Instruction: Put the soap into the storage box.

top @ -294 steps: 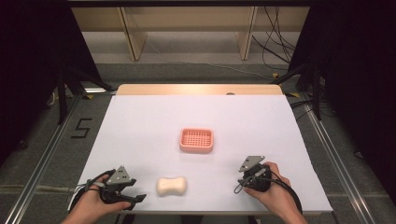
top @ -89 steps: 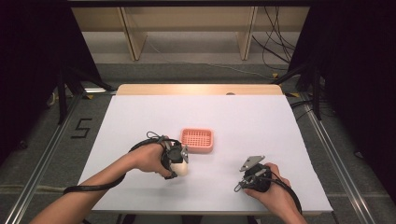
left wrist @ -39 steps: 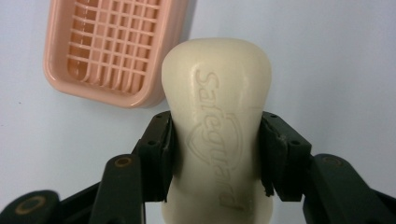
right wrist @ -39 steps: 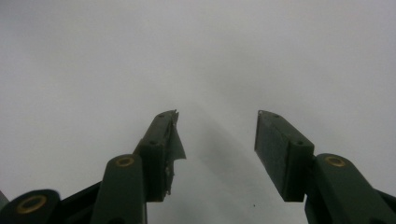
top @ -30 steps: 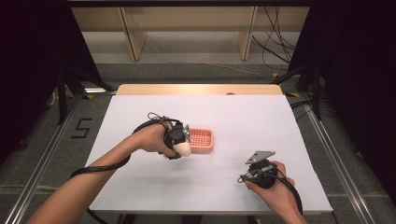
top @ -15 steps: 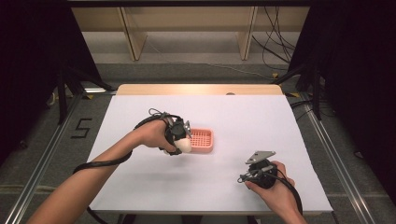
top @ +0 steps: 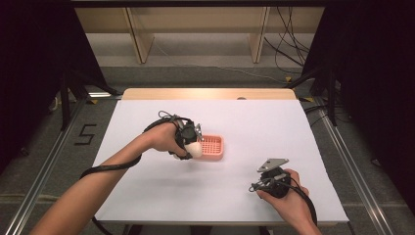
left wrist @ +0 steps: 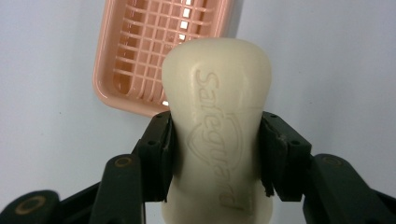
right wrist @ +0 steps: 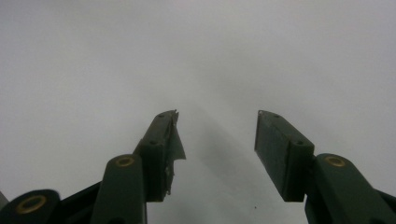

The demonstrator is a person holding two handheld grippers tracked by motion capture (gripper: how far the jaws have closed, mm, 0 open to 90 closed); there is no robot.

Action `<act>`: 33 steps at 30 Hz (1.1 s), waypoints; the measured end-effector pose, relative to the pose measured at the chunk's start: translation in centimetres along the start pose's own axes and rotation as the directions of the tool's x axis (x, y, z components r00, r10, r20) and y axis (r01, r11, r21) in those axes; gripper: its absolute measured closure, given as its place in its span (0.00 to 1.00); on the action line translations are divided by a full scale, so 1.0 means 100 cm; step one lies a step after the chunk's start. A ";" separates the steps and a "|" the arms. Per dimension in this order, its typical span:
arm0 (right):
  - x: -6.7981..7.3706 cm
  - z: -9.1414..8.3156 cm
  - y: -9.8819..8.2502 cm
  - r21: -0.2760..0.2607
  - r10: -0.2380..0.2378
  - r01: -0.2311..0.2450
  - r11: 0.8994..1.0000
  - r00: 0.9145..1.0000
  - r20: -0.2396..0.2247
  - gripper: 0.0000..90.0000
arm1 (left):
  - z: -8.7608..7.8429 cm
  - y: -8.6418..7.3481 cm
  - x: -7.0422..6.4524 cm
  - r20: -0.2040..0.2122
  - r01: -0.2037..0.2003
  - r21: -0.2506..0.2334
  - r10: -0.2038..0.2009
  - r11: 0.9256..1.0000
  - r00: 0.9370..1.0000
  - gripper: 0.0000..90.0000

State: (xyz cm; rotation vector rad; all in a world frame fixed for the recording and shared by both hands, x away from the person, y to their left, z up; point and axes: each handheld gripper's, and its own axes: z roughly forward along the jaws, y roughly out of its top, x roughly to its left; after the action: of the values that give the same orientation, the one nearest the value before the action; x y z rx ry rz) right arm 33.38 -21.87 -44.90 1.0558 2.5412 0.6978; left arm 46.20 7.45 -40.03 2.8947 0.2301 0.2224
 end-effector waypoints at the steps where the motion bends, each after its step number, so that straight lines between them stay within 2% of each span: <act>1: 0.000 0.000 0.000 -0.003 -0.005 0.005 1.000 1.000 0.006 0.55 | 0.000 0.000 0.000 -0.001 0.000 0.000 0.000 1.000 1.000 0.55; 3: 0.001 -0.002 0.000 0.006 0.016 -0.016 1.000 1.000 0.021 0.55 | 0.001 0.001 0.001 -0.003 -0.002 0.003 0.002 1.000 1.000 0.55; 9: 0.001 -0.002 0.000 0.004 0.006 -0.006 1.000 1.000 0.020 0.55 | 0.003 0.002 0.004 -0.001 0.006 0.001 -0.006 1.000 1.000 0.55; 11: 0.000 -0.001 0.000 0.000 0.005 -0.005 1.000 1.000 0.001 0.55 | 0.003 0.003 0.005 -0.001 0.013 -0.002 -0.013 1.000 1.000 0.55; 19: 0.000 0.000 0.000 -0.002 0.000 0.000 1.000 1.000 0.001 0.55 | 0.007 0.006 0.009 -0.009 0.013 0.002 -0.013 1.000 1.000 0.55; 20: 0.000 -0.001 0.000 0.000 0.006 -0.006 1.000 1.000 0.004 0.55 | 0.007 0.006 0.009 -0.011 0.013 0.001 -0.013 1.000 1.000 0.55; 21: 0.003 -0.002 0.000 0.014 0.045 -0.045 0.999 0.999 0.009 0.55 | 0.007 0.006 0.010 -0.010 0.016 0.000 -0.016 1.000 1.000 0.55; 25: 0.002 -0.002 0.000 0.004 0.028 -0.028 1.000 0.999 0.019 0.55 | 0.008 0.007 0.012 -0.016 0.019 -0.004 -0.019 1.000 1.000 0.55; 28: 0.002 -0.002 0.000 0.001 0.032 -0.032 0.999 0.999 0.023 0.55 | 0.008 0.008 0.013 -0.015 0.023 -0.004 -0.023 1.000 1.000 0.55; 33: 0.001 -0.002 0.000 -0.002 0.011 -0.011 1.000 1.000 0.008 0.55 | 0.009 0.008 0.015 -0.018 0.026 -0.007 -0.027 1.000 0.999 0.55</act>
State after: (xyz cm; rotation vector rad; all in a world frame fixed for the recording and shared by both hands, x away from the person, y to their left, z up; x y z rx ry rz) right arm 33.27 -21.90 -44.78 1.0705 2.5292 0.6973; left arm 47.94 6.75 -40.54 2.8824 0.2703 0.2448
